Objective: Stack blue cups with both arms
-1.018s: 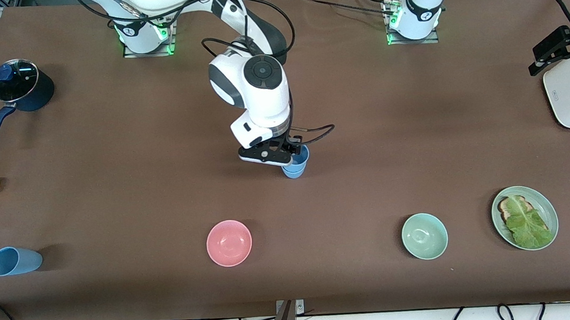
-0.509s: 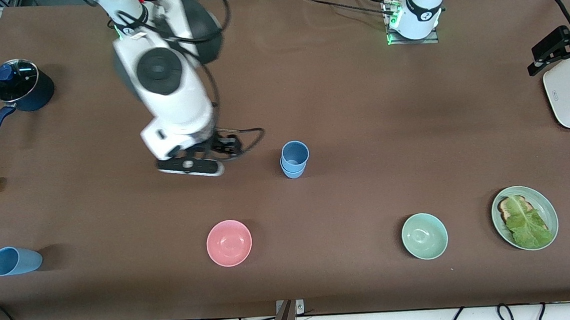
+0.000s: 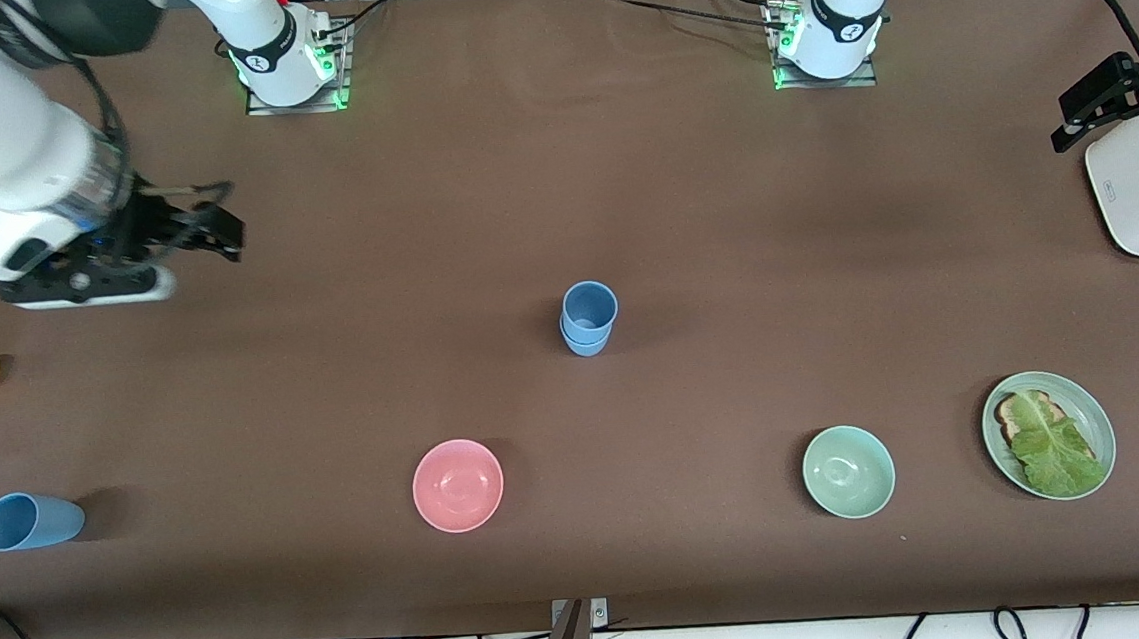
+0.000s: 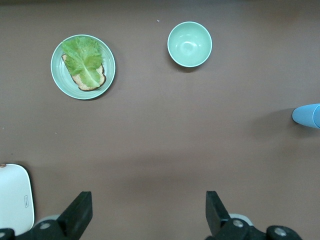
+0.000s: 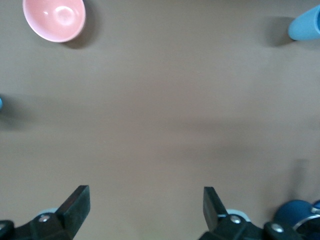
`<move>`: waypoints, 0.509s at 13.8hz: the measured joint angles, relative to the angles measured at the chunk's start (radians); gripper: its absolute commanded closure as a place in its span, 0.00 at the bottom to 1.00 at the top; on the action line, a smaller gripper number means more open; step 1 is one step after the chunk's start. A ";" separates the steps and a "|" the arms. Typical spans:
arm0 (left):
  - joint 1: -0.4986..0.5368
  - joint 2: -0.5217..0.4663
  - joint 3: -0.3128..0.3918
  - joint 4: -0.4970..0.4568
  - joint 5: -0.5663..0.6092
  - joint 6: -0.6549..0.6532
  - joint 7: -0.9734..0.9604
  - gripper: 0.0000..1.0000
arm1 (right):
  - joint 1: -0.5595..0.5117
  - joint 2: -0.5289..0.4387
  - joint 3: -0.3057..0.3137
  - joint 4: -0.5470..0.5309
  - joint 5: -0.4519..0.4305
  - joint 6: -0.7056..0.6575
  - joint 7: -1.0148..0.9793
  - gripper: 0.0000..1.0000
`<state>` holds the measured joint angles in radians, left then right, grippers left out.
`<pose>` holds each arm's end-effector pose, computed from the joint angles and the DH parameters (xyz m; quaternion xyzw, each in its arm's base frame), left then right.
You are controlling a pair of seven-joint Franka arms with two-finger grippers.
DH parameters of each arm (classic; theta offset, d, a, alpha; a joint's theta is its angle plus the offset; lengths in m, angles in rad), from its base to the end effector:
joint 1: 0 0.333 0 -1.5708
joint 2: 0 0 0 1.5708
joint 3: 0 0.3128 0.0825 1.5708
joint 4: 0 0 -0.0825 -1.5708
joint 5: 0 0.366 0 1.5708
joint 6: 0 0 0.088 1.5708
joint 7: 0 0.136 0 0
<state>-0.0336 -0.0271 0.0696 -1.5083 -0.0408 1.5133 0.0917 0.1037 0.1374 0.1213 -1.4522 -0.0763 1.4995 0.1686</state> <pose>0.5233 0.0136 0.6298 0.9992 -0.0293 0.0173 0.0202 0.5563 0.1116 0.5646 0.9982 0.0269 -0.0378 0.0380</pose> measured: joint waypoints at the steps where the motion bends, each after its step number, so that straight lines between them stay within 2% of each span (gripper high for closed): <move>1: 0.000 0.000 0.000 0.000 0.000 0.000 0.000 0.00 | -0.006 -0.016 -0.019 -0.005 0.000 -0.017 -0.030 0.00; 3: 0.000 0.000 0.000 0.000 0.000 -0.004 0.000 0.00 | -0.007 -0.036 -0.054 -0.007 0.003 -0.036 -0.084 0.00; 7: 0.000 0.000 0.000 0.000 0.000 -0.016 0.000 0.00 | -0.008 -0.063 -0.118 -0.010 0.076 -0.079 -0.134 0.00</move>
<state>-0.0337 -0.0271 0.0693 -1.5083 -0.0408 1.4970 0.0918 0.0958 0.0746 0.0032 -1.4618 -0.0001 1.4202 0.0348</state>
